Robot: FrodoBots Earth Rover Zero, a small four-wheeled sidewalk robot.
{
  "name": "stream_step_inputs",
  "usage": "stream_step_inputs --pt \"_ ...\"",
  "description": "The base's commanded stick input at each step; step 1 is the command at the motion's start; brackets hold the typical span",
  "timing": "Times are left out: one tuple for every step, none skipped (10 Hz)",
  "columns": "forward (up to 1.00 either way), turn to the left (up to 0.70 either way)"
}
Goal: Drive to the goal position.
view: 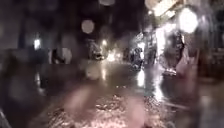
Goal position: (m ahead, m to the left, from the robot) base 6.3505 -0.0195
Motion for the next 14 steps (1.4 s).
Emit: stream_step_inputs --pt "0.7 0.0" --pt "0.7 0.0" --pt "0.7 0.0" --pt "0.7 0.0" --pt "0.7 0.0" --pt "0.7 0.0" --pt "0.7 0.0" --pt "0.7 0.0" --pt "0.7 0.0" --pt "0.7 0.0" --pt "0.7 0.0" --pt "0.7 0.0" --pt "0.7 0.0" --pt "0.7 0.0"
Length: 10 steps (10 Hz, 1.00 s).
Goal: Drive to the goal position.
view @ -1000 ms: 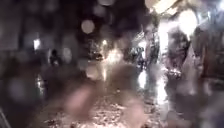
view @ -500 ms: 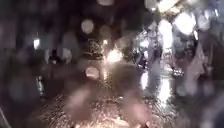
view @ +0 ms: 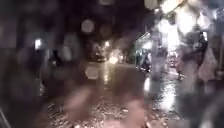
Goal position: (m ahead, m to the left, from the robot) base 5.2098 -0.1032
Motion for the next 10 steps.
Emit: stream_step_inputs --pt "0.7 -0.03" --pt "0.7 -0.22" --pt "0.7 -0.35" --pt "0.7 -0.35" --pt "0.7 -0.35" --pt "0.7 -0.35" --pt "0.7 -0.35" --pt "0.7 -0.28" --pt "0.7 0.0" --pt "0.7 0.0"
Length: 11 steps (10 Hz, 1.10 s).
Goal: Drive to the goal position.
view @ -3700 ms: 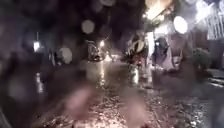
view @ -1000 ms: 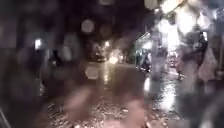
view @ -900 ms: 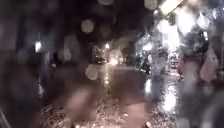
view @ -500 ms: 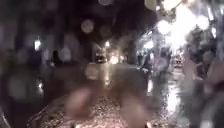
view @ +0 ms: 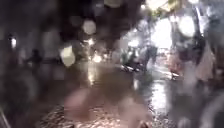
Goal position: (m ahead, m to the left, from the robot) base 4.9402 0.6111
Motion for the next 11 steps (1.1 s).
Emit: stream_step_inputs --pt "0.7 0.0" --pt "0.7 0.0" --pt "0.7 0.0" --pt "0.7 0.0" --pt "0.7 0.0" --pt "0.7 0.0" --pt "0.7 0.0" --pt "0.7 0.0" --pt "0.7 0.0" --pt "0.7 0.0" --pt "0.7 0.0"
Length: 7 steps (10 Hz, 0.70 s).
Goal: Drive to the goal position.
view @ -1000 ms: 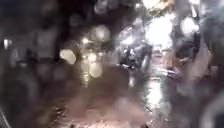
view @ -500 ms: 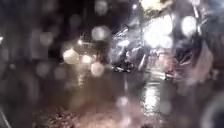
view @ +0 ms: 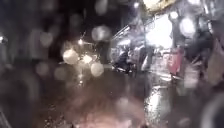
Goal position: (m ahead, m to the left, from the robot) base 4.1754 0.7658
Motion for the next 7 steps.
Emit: stream_step_inputs --pt "0.7 0.0" --pt "0.7 0.0" --pt "0.7 0.0" --pt "0.7 0.0" --pt "0.7 0.0" --pt "0.7 0.0" --pt "0.7 0.0"
